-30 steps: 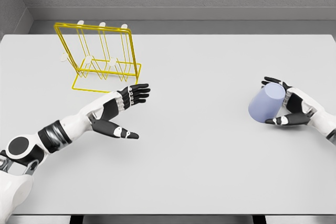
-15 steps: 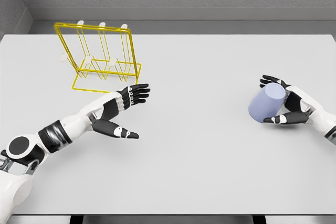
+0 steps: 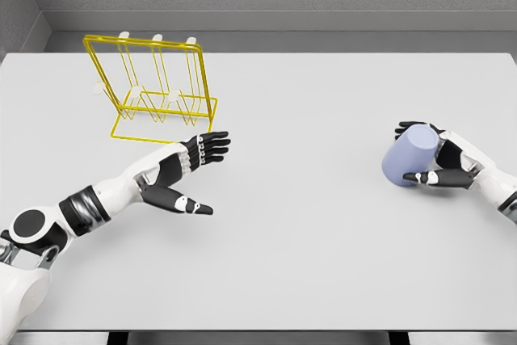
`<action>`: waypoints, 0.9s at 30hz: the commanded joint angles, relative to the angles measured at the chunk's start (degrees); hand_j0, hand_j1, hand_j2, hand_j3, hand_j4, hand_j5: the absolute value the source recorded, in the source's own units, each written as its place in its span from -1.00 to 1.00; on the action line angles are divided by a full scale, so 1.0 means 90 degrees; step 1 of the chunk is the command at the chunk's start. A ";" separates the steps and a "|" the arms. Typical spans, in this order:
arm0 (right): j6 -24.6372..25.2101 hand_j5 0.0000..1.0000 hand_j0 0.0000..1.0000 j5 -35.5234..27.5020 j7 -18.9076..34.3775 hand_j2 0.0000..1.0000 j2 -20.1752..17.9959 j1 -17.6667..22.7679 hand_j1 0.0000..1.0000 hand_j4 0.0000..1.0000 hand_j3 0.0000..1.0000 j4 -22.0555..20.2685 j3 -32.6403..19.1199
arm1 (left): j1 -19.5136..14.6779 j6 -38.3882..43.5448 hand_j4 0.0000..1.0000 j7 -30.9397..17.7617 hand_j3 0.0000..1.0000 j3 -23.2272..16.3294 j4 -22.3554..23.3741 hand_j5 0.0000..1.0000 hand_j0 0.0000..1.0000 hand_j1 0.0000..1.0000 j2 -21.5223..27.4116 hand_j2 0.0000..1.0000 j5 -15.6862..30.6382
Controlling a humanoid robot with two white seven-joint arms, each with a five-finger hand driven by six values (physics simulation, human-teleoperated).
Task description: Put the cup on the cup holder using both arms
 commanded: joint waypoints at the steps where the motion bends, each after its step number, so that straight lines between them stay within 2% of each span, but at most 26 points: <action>1: 0.0003 0.47 0.47 -0.0040 0.0001 0.47 -0.0006 0.0000 0.47 0.47 0.47 -0.0006 -0.0015 | 0.0000 0.0001 1.00 0.0000 1.00 0.0001 -0.0013 1.00 1.00 1.00 0.0006 1.00 0.0055; 5: -0.0006 0.39 0.39 -0.0040 0.0001 0.39 -0.0006 -0.0010 0.39 0.39 0.39 -0.0006 -0.0025 | -0.0010 0.0010 1.00 0.0000 1.00 0.0001 -0.0004 1.00 1.00 1.00 -0.0014 1.00 0.0036; 19: -0.0026 0.39 0.39 -0.0030 0.0001 0.39 -0.0026 -0.0225 0.39 0.39 0.39 -0.0270 -0.0044 | -0.0010 0.0020 1.00 0.0000 1.00 0.0001 0.0006 1.00 1.00 1.00 -0.0004 1.00 0.0026; 27: -0.0026 0.39 0.39 0.0009 0.0001 0.39 0.0013 -0.0283 0.39 0.39 0.39 -0.0836 -0.0054 | -0.0029 0.0215 1.00 0.0000 1.00 0.0001 0.0026 1.00 1.00 1.00 -0.0004 1.00 0.0016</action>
